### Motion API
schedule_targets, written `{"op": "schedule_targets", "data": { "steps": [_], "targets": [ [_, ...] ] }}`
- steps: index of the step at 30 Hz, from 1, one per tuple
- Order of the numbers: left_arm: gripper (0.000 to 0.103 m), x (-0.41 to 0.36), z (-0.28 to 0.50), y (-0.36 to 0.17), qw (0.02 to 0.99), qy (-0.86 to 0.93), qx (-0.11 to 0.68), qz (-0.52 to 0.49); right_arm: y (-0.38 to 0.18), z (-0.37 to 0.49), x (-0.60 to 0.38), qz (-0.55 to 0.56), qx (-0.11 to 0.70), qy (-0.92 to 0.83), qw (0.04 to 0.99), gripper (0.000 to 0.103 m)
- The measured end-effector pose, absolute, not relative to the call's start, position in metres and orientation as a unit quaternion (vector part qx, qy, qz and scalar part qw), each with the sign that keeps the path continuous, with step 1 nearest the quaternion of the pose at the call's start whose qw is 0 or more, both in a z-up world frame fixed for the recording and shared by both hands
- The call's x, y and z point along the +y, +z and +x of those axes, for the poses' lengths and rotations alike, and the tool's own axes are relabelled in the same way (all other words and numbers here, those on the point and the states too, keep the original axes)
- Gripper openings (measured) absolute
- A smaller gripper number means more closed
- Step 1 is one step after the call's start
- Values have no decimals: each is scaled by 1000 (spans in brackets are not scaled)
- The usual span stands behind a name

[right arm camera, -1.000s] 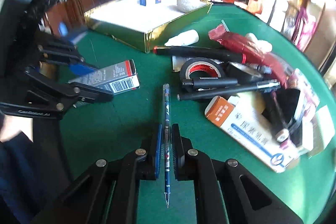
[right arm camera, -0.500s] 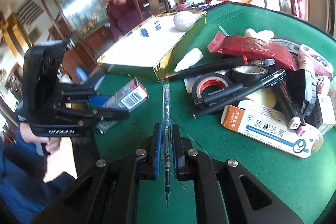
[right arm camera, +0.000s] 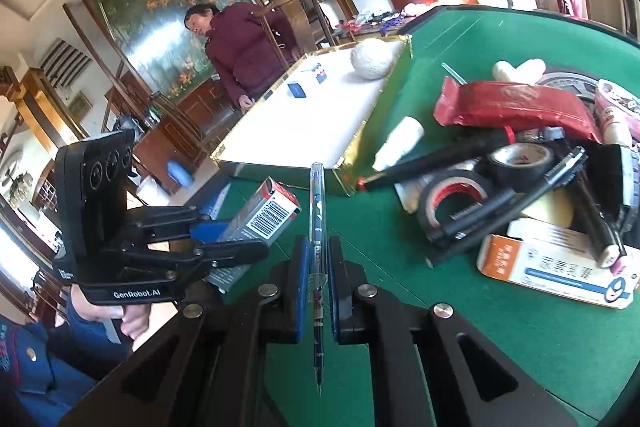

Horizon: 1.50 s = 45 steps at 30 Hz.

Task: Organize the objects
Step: 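Carry the grey box and blue pen into the tray and open both tools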

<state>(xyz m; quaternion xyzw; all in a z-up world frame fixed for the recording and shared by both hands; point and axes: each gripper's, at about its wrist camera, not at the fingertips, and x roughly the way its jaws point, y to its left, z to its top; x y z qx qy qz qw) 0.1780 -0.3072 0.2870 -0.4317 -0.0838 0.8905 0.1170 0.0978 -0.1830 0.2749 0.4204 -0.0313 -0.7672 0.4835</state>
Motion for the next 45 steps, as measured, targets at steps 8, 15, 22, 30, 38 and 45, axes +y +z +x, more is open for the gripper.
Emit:
{"op": "schedule_targets", "data": {
  "steps": [8, 15, 22, 30, 38, 45],
  "targets": [
    [26, -330, 185, 303, 122, 898, -107, -409, 283, 96, -203, 420, -51, -763, 488, 7],
    [26, -362, 183, 319, 111, 906, -133, -385, 301, 90, -227, 410, -60, -763, 495, 7],
    [26, -399, 166, 322, 86, 909, -152, -379, 309, 71, -259, 420, -63, -759, 493, 7],
    [26, -435, 123, 327, 65, 902, -167, -392, 314, 41, -292, 437, -69, -758, 480, 7],
    [26, -456, 65, 327, 46, 896, -141, -419, 316, 2, -319, 443, -67, -770, 455, 7],
    [26, -485, 12, 311, 35, 879, -172, -443, 305, -40, -349, 465, -67, -772, 428, 7]
  ]
}}
